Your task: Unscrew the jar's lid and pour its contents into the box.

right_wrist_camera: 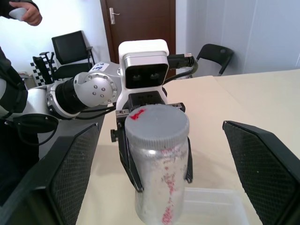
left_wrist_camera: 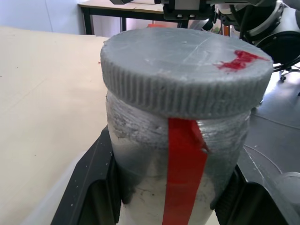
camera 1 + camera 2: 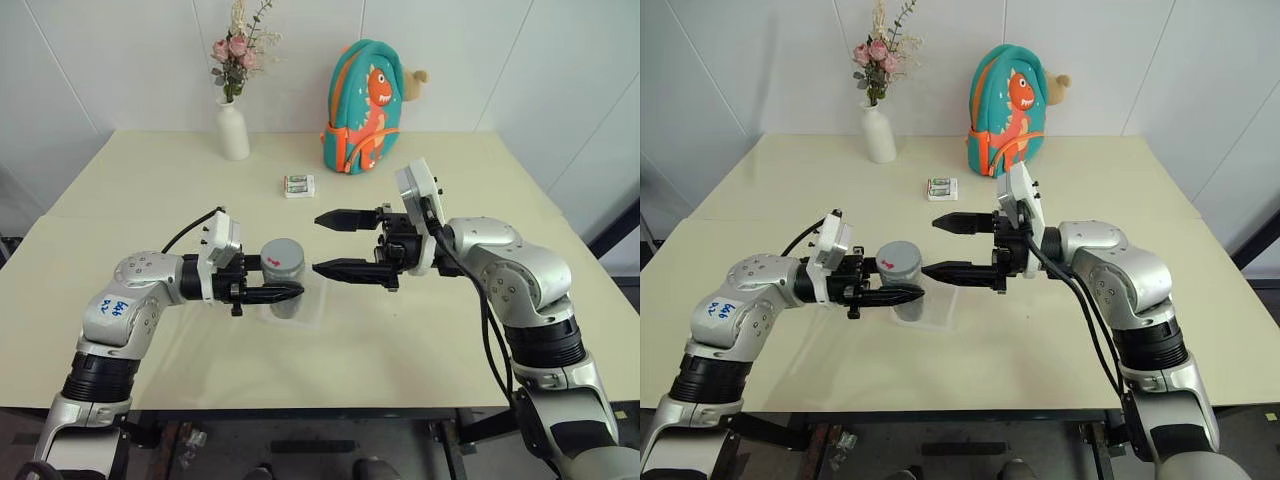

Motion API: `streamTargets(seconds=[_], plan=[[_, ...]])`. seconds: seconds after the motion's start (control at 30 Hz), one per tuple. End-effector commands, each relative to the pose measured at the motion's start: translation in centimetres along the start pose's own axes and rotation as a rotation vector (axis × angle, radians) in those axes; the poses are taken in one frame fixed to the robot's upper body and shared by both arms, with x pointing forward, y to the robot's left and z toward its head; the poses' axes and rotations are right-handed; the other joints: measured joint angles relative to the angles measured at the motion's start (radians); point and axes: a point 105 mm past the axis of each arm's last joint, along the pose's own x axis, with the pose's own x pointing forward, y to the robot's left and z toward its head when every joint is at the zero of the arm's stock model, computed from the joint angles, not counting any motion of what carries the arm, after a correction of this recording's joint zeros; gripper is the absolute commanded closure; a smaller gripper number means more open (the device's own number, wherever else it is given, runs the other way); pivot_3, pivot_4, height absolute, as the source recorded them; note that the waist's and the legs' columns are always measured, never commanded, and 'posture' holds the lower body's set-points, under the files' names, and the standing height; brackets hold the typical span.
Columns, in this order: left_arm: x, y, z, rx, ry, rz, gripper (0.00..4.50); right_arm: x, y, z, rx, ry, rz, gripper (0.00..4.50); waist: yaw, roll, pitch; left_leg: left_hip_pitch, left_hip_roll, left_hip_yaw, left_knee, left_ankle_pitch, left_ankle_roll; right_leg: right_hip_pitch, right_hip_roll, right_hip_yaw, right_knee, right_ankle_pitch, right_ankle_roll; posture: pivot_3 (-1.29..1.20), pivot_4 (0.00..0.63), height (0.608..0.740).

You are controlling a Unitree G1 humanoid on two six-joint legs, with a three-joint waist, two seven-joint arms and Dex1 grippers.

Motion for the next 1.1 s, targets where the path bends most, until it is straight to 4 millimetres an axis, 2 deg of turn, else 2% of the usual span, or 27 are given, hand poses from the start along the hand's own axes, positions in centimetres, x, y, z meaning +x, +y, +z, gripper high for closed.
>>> streamTargets(seconds=[0.03,0.27,0.67,0.87,1.1], plan=[[0.7,-0.2,0.7,0.052,-0.008,-0.002,2.53,1.5,0.5,0.6,-0.033,-0.026,0.007,0.04,0.000,0.000,0.000,0.000,0.000,0.000,0.000,0.000,0.000,0.000,0.000,0.000,0.000,0.000,0.000,0.00,0.150,0.740],[2.1,-0.3,1.0,0.051,-0.031,-0.027,2.53,3.3,-0.3,-0.2,-0.026,-0.021,-0.053,0.04,0.002,0.000,0.000,0.000,0.000,0.000,0.000,0.000,0.000,0.000,0.000,0.000,0.000,0.000,0.000,0.00,0.150,0.740],[2.4,-0.4,1.6,0.055,-0.060,-0.035,2.53,2.6,-2.0,-0.8,-0.040,-0.005,-0.125,0.04,0.001,0.000,0.000,0.000,0.000,0.000,0.000,0.000,0.000,0.000,0.000,0.000,0.000,0.000,0.000,0.00,0.150,0.740],[2.3,-0.4,1.5,0.053,-0.056,-0.032,2.53,1.3,-2.9,-0.2,-0.062,-0.013,-0.171,0.04,0.001,0.000,0.000,0.000,0.000,0.000,0.000,0.000,0.000,0.000,0.000,0.000,0.000,0.000,0.000,0.00,0.150,0.740],[2.0,-0.4,1.5,0.057,-0.055,-0.028,2.53,-2.7,-3.2,1.0,-0.015,-0.080,-0.221,0.04,0.002,0.000,0.000,0.000,0.000,0.000,0.000,0.000,0.000,0.000,0.000,0.000,0.000,0.000,0.000,0.00,0.150,0.740]])
